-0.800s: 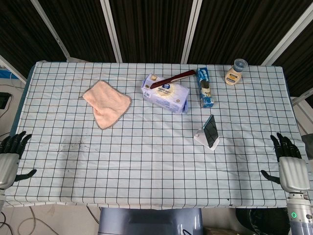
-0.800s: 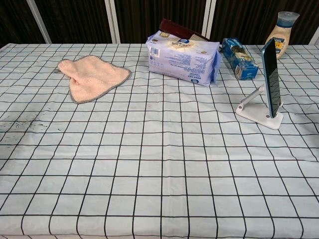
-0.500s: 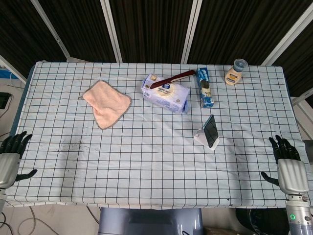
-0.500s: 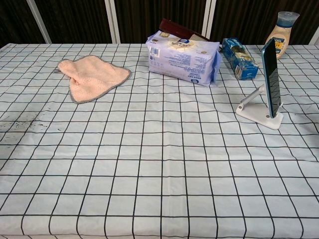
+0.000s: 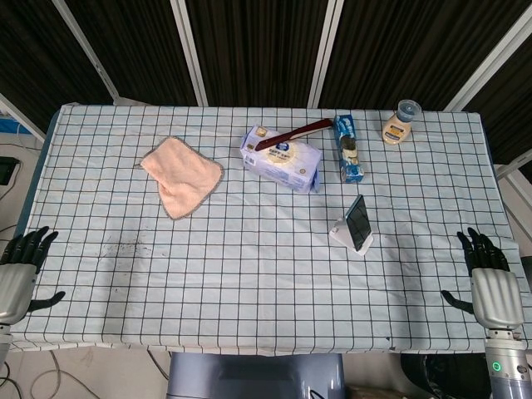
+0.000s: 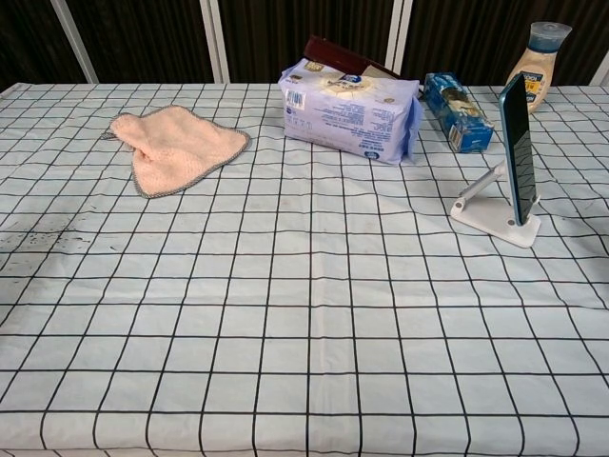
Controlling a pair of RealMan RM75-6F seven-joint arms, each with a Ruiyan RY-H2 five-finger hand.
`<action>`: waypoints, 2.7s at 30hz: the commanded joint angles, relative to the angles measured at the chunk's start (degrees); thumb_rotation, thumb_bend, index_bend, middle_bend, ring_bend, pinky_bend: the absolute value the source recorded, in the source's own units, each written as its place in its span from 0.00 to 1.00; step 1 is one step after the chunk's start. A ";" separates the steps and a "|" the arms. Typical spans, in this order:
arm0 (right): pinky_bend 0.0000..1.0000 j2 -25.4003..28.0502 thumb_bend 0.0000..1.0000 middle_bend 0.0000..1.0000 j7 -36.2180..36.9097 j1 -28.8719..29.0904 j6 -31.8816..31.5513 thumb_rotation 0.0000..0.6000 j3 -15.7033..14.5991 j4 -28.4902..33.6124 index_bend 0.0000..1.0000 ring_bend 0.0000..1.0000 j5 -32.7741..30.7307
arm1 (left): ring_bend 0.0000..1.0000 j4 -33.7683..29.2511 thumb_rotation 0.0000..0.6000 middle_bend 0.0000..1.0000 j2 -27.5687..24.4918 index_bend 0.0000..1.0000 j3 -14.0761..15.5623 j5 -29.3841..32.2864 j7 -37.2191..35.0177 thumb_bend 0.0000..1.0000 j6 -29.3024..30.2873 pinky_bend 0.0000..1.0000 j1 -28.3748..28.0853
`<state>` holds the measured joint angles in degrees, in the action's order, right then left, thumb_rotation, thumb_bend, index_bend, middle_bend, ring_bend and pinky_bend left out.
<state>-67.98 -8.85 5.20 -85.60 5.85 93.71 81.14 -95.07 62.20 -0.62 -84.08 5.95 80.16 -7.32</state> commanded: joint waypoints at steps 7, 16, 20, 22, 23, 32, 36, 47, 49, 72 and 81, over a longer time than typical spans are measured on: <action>0.15 -0.33 0.07 0.00 -0.06 0.30 -0.15 1.00 0.11 -1.08 0.00 0.00 0.89 | 0.00 -0.02 1.00 0.00 0.06 0.00 0.11 -0.26 0.06 0.00 -0.25 0.00 -0.13; 0.15 -0.60 0.07 0.00 0.04 0.18 -0.80 1.00 0.06 -1.69 0.00 0.00 1.78 | 0.00 -0.01 1.00 0.00 0.06 0.00 0.30 -0.64 -0.16 0.00 -0.18 0.00 -0.07; 0.15 -0.66 0.07 0.00 0.07 0.17 -0.95 1.00 0.08 -1.82 0.00 0.00 1.99 | 0.00 0.03 1.00 0.00 0.12 0.00 0.36 -0.82 -0.20 0.00 -0.16 0.00 -0.06; 0.15 -0.69 0.08 0.00 0.13 0.19 -0.98 1.00 0.11 -1.94 0.00 0.00 2.05 | 0.00 0.06 1.00 0.00 0.19 0.00 0.34 -0.85 -0.25 0.00 -0.12 0.00 -0.07; 0.15 -0.70 0.08 0.00 0.18 0.18 -1.00 1.00 0.12 -1.99 0.00 0.00 2.09 | 0.00 0.09 1.00 0.00 0.22 0.00 0.31 -0.85 -0.26 0.00 -0.07 0.00 -0.06; 0.15 -0.69 0.08 0.00 0.47 0.18 -0.79 1.00 0.07 -2.06 0.00 0.00 2.15 | 0.00 0.24 1.00 0.00 0.45 0.00 0.12 -0.72 -0.51 0.00 0.11 0.00 -0.02; 0.15 -0.71 0.09 0.00 0.48 0.19 -0.72 1.00 0.05 -2.09 0.00 0.00 2.21 | 0.00 0.31 1.00 0.00 0.50 0.00 0.07 -0.72 -0.60 0.00 0.14 0.00 -0.03; 0.15 -0.61 0.09 0.00 0.55 0.08 -0.69 1.00 -0.03 -1.83 0.00 0.00 2.26 | 0.00 0.27 1.00 0.00 0.48 0.00 0.08 -0.69 -0.74 0.00 0.19 0.00 0.05; 0.15 -0.61 0.09 0.00 0.53 0.07 -0.76 1.00 0.00 -1.86 0.00 0.00 2.30 | 0.00 0.28 1.00 0.00 0.49 0.00 0.08 -0.74 -0.66 0.00 0.18 0.00 0.03; 0.15 -0.61 0.09 0.00 0.91 0.11 -0.72 1.00 0.10 -1.95 0.00 0.00 2.50 | 0.00 0.30 1.00 0.00 0.49 0.00 0.05 -0.80 -0.63 0.00 0.30 0.00 0.08; 0.15 -0.64 0.09 0.00 1.06 0.15 -0.60 1.00 0.11 -2.04 0.00 0.00 2.51 | 0.00 0.37 1.00 0.00 0.56 0.00 0.07 -0.85 -0.53 0.00 0.23 0.00 0.04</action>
<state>-68.62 -7.79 5.35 -86.20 5.97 91.66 83.65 -94.70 62.76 -0.55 -84.92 5.42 80.39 -7.27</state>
